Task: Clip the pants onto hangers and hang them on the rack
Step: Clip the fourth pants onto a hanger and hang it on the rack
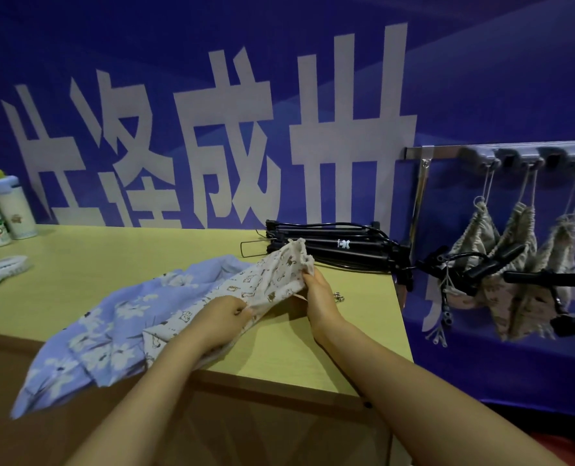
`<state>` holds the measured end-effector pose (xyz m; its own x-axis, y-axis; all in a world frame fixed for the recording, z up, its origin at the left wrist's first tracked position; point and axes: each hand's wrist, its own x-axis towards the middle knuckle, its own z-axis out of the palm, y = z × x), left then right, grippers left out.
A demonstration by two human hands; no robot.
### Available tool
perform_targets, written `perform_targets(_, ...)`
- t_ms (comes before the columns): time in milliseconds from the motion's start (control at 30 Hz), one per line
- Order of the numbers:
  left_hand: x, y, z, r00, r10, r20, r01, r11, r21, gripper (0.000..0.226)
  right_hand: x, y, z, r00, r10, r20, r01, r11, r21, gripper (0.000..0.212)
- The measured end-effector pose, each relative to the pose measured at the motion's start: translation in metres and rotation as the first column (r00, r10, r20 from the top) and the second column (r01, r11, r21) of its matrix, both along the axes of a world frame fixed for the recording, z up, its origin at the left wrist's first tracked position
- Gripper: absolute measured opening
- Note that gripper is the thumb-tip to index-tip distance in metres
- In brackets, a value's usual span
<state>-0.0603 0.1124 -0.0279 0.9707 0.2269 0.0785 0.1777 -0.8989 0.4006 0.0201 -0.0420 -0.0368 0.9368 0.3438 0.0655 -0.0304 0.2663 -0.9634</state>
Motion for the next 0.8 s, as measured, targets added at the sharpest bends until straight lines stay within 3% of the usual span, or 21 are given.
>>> perform_targets(67,0.004,0.002,0.005,0.998,0.02,0.061,-0.008,0.981,-0.195,0.017,0.0,-0.001,0.003,0.999,0.013,-0.031,-0.013,1.0,0.019,0.036)
perform_targets(200,0.016,-0.017,0.033,0.944,0.166,0.285,0.013,0.845,-0.535,0.022,-0.007,0.0,0.022,0.987,0.072,-0.144,-0.054,0.99,0.128,0.026)
perform_targets(300,0.017,-0.046,0.068,0.881,0.25,0.401,0.139,0.674,-0.725,0.029,-0.015,0.002,0.047,0.995,0.088,-0.042,-0.08,0.983,0.168,0.026)
perform_targets(400,0.01,-0.072,0.103,0.824,0.344,0.451,0.157,0.624,-0.765,0.044,-0.026,-0.005,0.081,0.99,0.11,0.089,-0.128,0.963,0.235,0.029)
perform_targets(500,-0.011,-0.102,0.141,0.758,0.394,0.52,0.277,0.527,-0.804,0.048,-0.041,-0.026,0.123,0.963,0.18,0.199,-0.223,0.949,0.222,0.036)
perform_targets(633,-0.035,-0.149,0.18,0.822,0.249,0.511,0.442,0.286,-0.85,0.073,-0.06,-0.069,0.176,0.96,0.18,0.215,-0.228,0.947,0.228,0.055)
perform_targets(700,-0.034,-0.163,0.191,0.868,0.167,0.468,0.448,0.145,-0.882,0.083,-0.06,-0.092,0.192,0.963,0.052,0.264,-0.081,0.992,0.101,0.04)
perform_targets(800,-0.029,-0.189,0.199,0.902,0.051,0.429,0.428,0.034,-0.903,0.082,-0.061,-0.129,0.197,0.957,0.004,0.291,-0.007,1.0,0.009,0.027)
